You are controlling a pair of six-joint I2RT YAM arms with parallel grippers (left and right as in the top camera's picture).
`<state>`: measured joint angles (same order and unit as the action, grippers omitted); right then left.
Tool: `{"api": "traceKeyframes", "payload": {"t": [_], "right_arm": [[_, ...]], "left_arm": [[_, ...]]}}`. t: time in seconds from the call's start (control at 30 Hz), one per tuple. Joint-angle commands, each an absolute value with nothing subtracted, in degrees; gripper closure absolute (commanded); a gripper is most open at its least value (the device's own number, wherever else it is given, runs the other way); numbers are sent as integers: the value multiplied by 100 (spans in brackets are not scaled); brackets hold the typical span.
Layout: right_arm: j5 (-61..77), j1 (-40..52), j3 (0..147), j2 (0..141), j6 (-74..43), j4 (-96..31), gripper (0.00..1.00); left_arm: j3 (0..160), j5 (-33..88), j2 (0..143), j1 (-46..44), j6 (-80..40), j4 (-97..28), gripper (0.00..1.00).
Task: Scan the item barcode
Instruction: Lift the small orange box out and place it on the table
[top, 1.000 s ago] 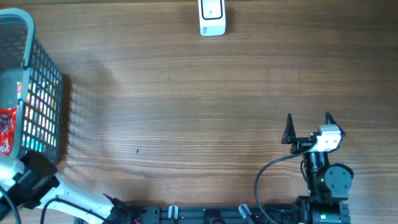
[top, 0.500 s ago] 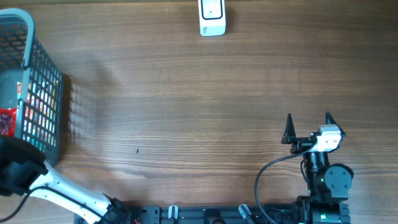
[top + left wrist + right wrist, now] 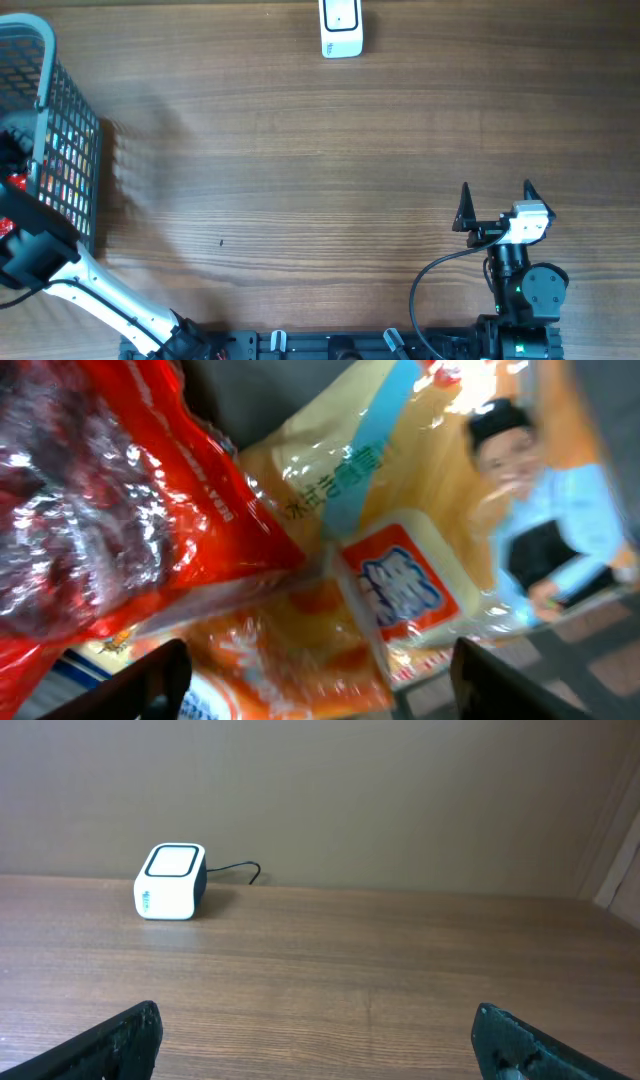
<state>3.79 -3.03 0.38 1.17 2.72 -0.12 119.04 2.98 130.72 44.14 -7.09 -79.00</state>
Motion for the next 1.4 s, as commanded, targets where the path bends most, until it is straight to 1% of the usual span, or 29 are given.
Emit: {"api": "traceKeyframes", "payload": {"t": [0.0,0.03,0.07,0.1,0.13,0.17,0.2,0.23,0.27,0.3,0.4,0.5,0.6,0.7,0.73,0.77,0.8,0.87,0.9,0.93,1.0,1.1,1.17,1.23,1.27,1.3,1.33,1.37], "right_arm": [[342,-270,30,80,301,5,0],[340,-270,30,80,301,5,0],[340,-270,30,80,298,5,0],[342,-270,30,80,301,5,1],[340,-270,30,80,301,5,0],[340,-270,30,80,301,5,0],[340,-270,30,80,301,5,0],[340,-270,30,80,303,5,0],[340,-270,30,80,298,5,0],[340,-270,30,80,298,5,0],[342,-270,30,80,301,5,0],[340,-270,30,80,298,5,0],[340,-270,30,80,301,5,0],[340,-270,30,80,298,5,0],[342,-270,30,80,298,5,0],[340,-270,30,80,298,5,0],[340,-270,30,80,298,5,0],[340,-270,30,80,298,5,0],[340,-270,30,80,301,5,0],[340,-270,30,80,298,5,0],[340,-270,30,80,301,5,0],[340,-270,30,80,298,5,0],[340,-270,30,80,301,5,0],[340,-270,30,80,298,5,0],[340,-270,30,80,301,5,0],[340,-270,30,80,301,5,0],[340,-270,30,80,296,5,0],[340,-270,30,80,298,5,0]], "left_arm": [[11426,67,13126,4414,-639,-7666,5],[11373,56,13126,4414,-639,-7636,6],[11362,56,13126,4414,-639,-7603,12],[11365,58,13126,4414,-639,-7601,15],[11365,56,13126,4414,-642,-7605,36],[11367,58,13126,4414,-642,-7609,60],[11384,58,13115,4414,-642,-7636,71],[11450,58,13102,4414,-642,-7695,77],[11533,60,13089,4414,-644,-7747,80],[11697,60,13047,4414,-668,-7843,80],[12658,60,12901,4414,-954,-8372,96],[14040,145,12547,4414,-1682,-8862,96],[14728,1457,11911,4414,-1903,-8713,96],[14816,2624,11144,4401,-2652,-8429,96],[14816,3242,10847,4305,-2749,-8475,96],[14814,3559,10698,4165,-2744,-8604,96],[14814,3623,10602,3979,-2742,-8779,96],[14814,3612,10532,3299,-2213,-9382,96],[14779,3454,10578,2781,-1815,-9657,96],[14553,3122,10582,2182,-1540,-9651,96],[14051,2364,10645,1127,-1566,-9594,96],[13008,1374,10860,-139,-1566,-9570,96],[11861,1105,10980,-840,-1586,-9194,96],[10849,1059,11008,-1240,-1750,-8565,96],[10193,1057,11008,-1441,-1876,-7999,96],[9601,1055,11008,-1610,-2034,-7406,90],[9192,1050,11008,-1712,-2139,-6945,82],[8919,1041,11008,-1778,-2150,-6615,67]]}}
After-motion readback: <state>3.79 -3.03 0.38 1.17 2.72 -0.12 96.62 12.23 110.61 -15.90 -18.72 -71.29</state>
